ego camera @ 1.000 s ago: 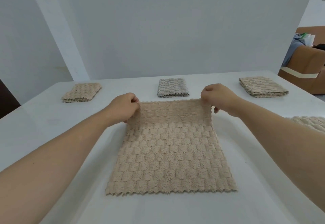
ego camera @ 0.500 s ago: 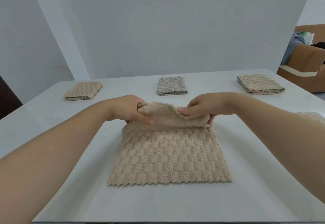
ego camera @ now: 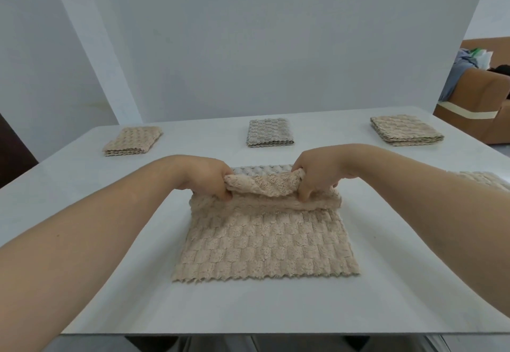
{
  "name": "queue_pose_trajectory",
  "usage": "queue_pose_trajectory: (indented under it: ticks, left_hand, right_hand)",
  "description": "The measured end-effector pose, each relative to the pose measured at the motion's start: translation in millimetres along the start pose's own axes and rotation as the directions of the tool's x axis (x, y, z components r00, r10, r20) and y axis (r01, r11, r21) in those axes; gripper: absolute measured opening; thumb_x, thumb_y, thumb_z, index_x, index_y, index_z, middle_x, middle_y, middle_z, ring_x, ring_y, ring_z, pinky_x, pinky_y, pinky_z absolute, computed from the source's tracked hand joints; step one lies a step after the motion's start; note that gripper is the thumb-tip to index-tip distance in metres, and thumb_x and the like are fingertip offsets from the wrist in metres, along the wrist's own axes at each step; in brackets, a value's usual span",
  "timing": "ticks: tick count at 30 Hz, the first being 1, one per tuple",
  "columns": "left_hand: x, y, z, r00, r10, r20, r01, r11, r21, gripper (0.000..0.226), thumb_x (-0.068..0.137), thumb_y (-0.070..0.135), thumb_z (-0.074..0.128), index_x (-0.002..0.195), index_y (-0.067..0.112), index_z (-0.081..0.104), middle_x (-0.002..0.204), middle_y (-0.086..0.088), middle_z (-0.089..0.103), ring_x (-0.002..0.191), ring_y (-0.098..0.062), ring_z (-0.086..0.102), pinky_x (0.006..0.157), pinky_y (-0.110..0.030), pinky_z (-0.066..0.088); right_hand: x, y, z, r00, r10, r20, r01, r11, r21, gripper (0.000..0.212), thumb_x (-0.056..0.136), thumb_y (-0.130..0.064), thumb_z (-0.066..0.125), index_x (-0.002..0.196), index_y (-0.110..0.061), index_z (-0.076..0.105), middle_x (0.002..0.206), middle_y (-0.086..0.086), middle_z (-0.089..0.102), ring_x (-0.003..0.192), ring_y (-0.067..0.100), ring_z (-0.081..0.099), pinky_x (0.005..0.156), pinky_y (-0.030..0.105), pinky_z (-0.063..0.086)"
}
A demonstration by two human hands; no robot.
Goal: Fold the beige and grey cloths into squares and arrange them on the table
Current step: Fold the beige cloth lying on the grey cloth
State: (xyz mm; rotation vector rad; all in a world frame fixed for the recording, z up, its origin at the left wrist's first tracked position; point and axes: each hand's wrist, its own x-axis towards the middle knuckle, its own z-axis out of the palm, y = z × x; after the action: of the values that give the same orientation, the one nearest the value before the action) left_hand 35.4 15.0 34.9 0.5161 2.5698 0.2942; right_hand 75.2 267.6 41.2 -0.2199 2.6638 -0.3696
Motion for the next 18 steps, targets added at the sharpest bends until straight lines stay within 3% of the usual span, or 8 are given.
queue_pose_trajectory:
  ticks: [3, 5, 7, 9, 11, 14, 16, 18]
  left_hand:
    - [-1, 3, -8, 1.0, 0.016, 0.004, -0.016, 0.998, -0.058, 0.012, 0.094, 0.016, 0.067, 0.103, 0.022, 0.07, 0.105, -0.003, 0.075, 0.101, -0.025, 0.071, 0.082, -0.042, 0.059]
    - [-3, 6, -15, 0.999, 0.038, 0.01, -0.037, 0.992, -0.119, 0.006, 0.095, 0.02, 0.068, 0.097, 0.025, 0.07, 0.092, 0.006, 0.075, 0.088, -0.017, 0.071, 0.07, -0.032, 0.056]
    - [-4, 8, -24, 0.998, 0.063, 0.004, -0.062, 0.986, -0.155, 0.003, 0.095, 0.025, 0.069, 0.096, 0.024, 0.071, 0.082, 0.009, 0.075, 0.081, -0.014, 0.07, 0.068, -0.03, 0.054]
    - [-3, 8, -32, 0.996, 0.081, -0.03, -0.085, 0.98, -0.178, 0.012, 0.094, 0.03, 0.07, 0.1, 0.02, 0.073, 0.091, 0.002, 0.077, 0.09, -0.021, 0.073, 0.08, -0.038, 0.059]
    - [1, 9, -41, 0.992, 0.084, -0.091, -0.101, 0.975, -0.199, 0.02, 0.091, 0.035, 0.072, 0.104, 0.02, 0.074, 0.104, -0.003, 0.077, 0.103, -0.027, 0.072, 0.097, -0.048, 0.055]
    - [10, 14, -49, 0.979, 0.074, -0.191, -0.115, 0.97, -0.213, 0.025, 0.088, 0.04, 0.074, 0.102, 0.02, 0.075, 0.106, -0.006, 0.076, 0.104, -0.031, 0.07, 0.1, -0.052, 0.053]
    - [21, 16, -51, 0.958, 0.075, -0.277, -0.129, 0.975, -0.183, 0.023, 0.089, 0.038, 0.073, 0.091, 0.016, 0.073, 0.092, -0.007, 0.074, 0.091, -0.032, 0.068, 0.084, -0.044, 0.055]
    - [33, 17, -49, 0.923, 0.07, -0.379, -0.119, 0.987, -0.107, 0.024, 0.089, 0.037, 0.072, 0.078, 0.016, 0.065, 0.073, -0.002, 0.065, 0.071, -0.023, 0.061, 0.061, -0.031, 0.046]
  right_hand:
    - [-2, 1, -8, 1.0, 0.008, -0.018, -0.007, 0.998, 0.067, 0.023, 0.076, -0.025, 0.078, 0.097, -0.022, 0.069, 0.085, 0.001, 0.066, 0.075, 0.019, 0.059, 0.064, 0.032, 0.053]
    - [-4, 0, -16, 0.998, 0.02, -0.051, -0.014, 0.994, 0.113, 0.024, 0.076, -0.023, 0.075, 0.1, -0.02, 0.072, 0.087, 0.001, 0.066, 0.075, 0.018, 0.059, 0.062, 0.03, 0.052]
    - [-4, 0, -23, 0.994, 0.035, -0.102, -0.018, 0.987, 0.161, 0.025, 0.077, -0.02, 0.071, 0.101, -0.014, 0.071, 0.085, 0.001, 0.064, 0.073, 0.018, 0.057, 0.06, 0.029, 0.05]
    - [-3, 0, -30, 0.986, 0.054, -0.158, -0.023, 0.98, 0.196, 0.017, 0.077, -0.018, 0.068, 0.093, -0.013, 0.068, 0.078, 0.001, 0.062, 0.068, 0.019, 0.056, 0.059, 0.028, 0.048]
    - [1, 2, -35, 0.974, 0.062, -0.216, -0.011, 0.974, 0.228, 0.011, 0.076, -0.017, 0.065, 0.087, -0.015, 0.065, 0.07, 0.001, 0.061, 0.063, 0.021, 0.054, 0.058, 0.028, 0.045]
    - [10, 4, -42, 0.939, 0.059, -0.338, 0.026, 0.97, 0.242, 0.009, 0.071, -0.019, 0.063, 0.077, -0.013, 0.058, 0.067, 0.005, 0.054, 0.06, 0.024, 0.049, 0.055, 0.032, 0.04]
    - [18, 7, -44, 0.904, 0.059, -0.423, 0.043, 0.973, 0.227, 0.01, 0.072, -0.019, 0.062, 0.071, -0.012, 0.055, 0.064, 0.006, 0.051, 0.06, 0.024, 0.047, 0.056, 0.034, 0.038]
    - [27, 11, -43, 0.863, 0.067, -0.501, 0.042, 0.978, 0.204, 0.013, 0.077, -0.018, 0.061, 0.073, -0.007, 0.056, 0.068, 0.008, 0.056, 0.063, 0.024, 0.051, 0.057, 0.034, 0.04]
